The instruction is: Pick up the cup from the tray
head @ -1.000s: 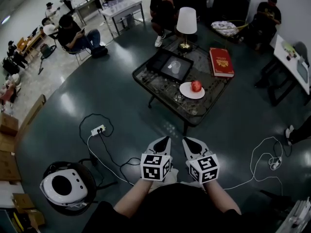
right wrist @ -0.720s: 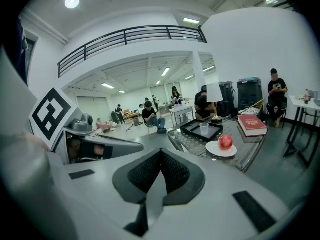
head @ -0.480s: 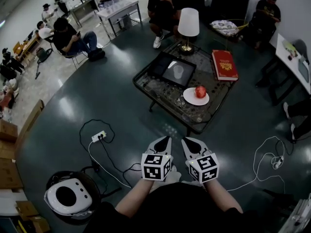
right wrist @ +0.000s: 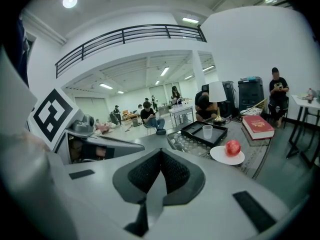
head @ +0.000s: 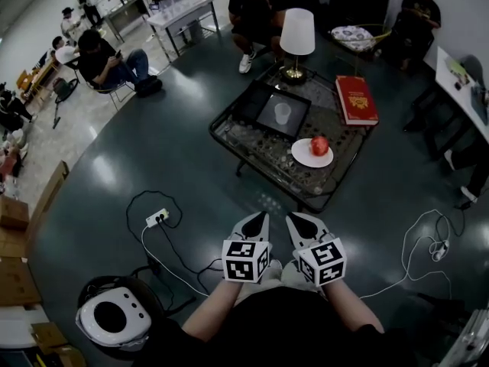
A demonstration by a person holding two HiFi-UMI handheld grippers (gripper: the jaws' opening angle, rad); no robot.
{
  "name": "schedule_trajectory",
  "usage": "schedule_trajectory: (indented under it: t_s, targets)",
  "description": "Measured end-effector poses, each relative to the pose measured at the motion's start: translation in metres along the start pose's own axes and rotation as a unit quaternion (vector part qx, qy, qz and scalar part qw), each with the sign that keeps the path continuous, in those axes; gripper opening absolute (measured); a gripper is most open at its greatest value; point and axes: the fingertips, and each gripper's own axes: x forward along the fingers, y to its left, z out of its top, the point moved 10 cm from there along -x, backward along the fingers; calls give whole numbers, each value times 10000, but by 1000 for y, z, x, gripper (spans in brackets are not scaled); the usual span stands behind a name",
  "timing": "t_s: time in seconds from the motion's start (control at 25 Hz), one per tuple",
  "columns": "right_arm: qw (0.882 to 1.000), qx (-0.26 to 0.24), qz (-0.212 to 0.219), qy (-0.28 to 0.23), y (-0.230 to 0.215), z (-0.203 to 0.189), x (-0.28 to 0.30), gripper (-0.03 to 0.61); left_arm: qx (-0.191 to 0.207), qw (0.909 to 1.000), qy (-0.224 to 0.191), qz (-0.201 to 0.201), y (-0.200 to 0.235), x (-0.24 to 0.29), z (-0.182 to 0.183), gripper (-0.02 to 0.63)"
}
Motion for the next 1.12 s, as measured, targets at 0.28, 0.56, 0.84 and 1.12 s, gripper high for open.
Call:
schedule_trajectory:
  t_s: [0.28, 0.56, 0.84, 1.12]
  targets:
    - [9998, 8, -168, 120, -13, 0, -1, 11, 27, 10000, 25, -77, -1, 16, 7, 9]
    - [9999, 25, -100, 102, -38, 12, 21, 11, 22, 9999, 93, -47, 3, 45, 19, 9]
    - [9999, -23, -97, 141, -83, 34, 52, 11, -19, 9999, 128, -107, 11, 90, 43, 9]
    - [9997, 22, -134, 199, -125, 56, 73, 11, -21, 9997, 238, -67, 15, 132, 67, 9]
